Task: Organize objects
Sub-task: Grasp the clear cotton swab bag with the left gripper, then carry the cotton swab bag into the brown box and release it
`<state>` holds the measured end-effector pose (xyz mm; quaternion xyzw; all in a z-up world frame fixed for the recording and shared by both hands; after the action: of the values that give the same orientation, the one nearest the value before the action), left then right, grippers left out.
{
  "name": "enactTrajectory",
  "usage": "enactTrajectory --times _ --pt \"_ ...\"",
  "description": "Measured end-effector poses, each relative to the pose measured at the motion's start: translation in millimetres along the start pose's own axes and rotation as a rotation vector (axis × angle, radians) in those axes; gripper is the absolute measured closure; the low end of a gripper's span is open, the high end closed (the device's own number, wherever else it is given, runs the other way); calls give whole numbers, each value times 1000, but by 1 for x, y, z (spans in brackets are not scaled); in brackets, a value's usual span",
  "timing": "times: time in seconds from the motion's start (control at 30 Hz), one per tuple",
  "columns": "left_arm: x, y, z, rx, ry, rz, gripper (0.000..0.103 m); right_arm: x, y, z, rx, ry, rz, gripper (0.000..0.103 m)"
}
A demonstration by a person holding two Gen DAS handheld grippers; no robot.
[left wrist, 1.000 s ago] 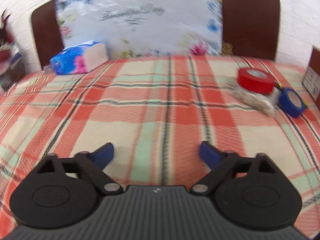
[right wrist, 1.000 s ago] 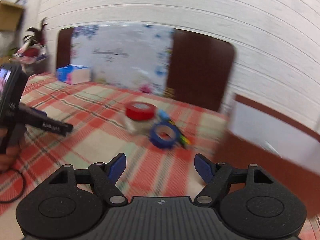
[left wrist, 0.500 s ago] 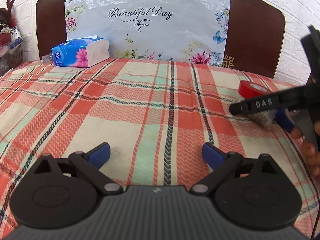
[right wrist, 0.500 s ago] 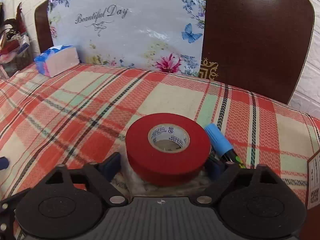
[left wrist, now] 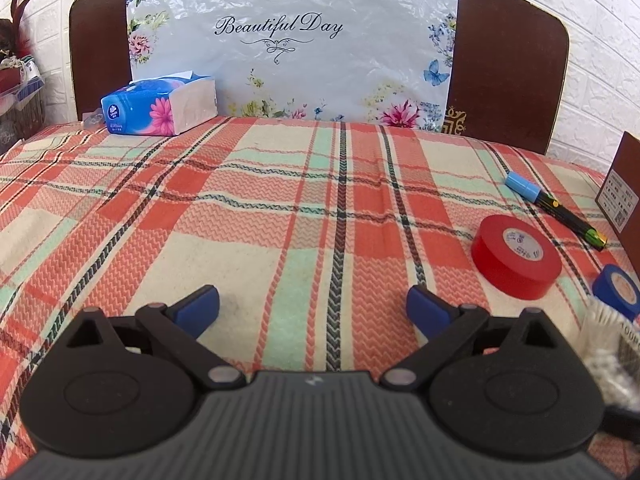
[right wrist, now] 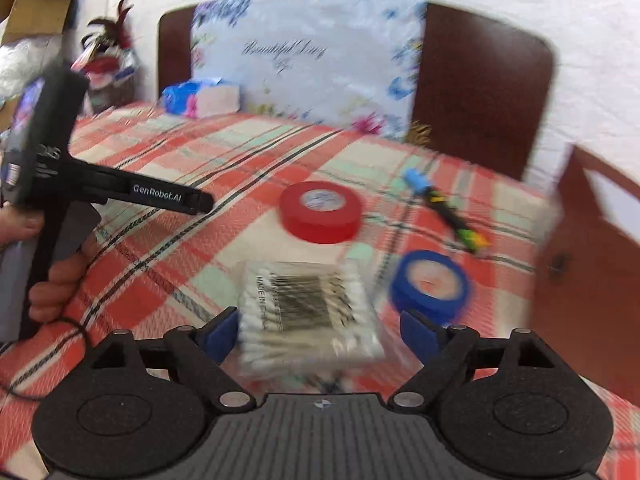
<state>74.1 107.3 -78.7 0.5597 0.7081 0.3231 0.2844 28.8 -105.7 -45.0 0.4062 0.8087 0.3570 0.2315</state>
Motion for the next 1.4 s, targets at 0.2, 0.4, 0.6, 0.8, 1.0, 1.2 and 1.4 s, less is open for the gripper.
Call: enactTrajectory --times 0.2,0.4,0.6,0.8,1.0,1.2,1.4 --pt "-2 1 1 17 2 17 2 -8 -10 -16 -8 -5 46 15" --pt "-21 12 -29 99 -209 12 13 1 -24 -14 38 11 41 15" --pt "-89 19 -50 139 -450 178 12 3 -21 -5 63 21 42 14" --pt "-122 -10 -31 225 -465 272 18 -4 -12 12 63 55 101 28" --pt "-129 0 -65 210 -498 298 56 2 -13 -9 -70 24 94 59" --pt "-165 38 -115 48 -577 369 56 -13 -3 -62 -277 -169 37 58" --pt "-244 71 -129 -44 -653 489 56 -74 6 -88 -357 -309 88 58"
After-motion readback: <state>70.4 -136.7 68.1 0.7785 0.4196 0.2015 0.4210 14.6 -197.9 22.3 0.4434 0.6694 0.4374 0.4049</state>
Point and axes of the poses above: each gripper's, at about its wrist camera, not at the fingertips, and z roughly the way its jaws point, x to its left, y to its top, the point moved 1 cm from there along z, roughly the way its jaws point, and after that the axes turned 4 degrees about x, right-handed, at the moved point
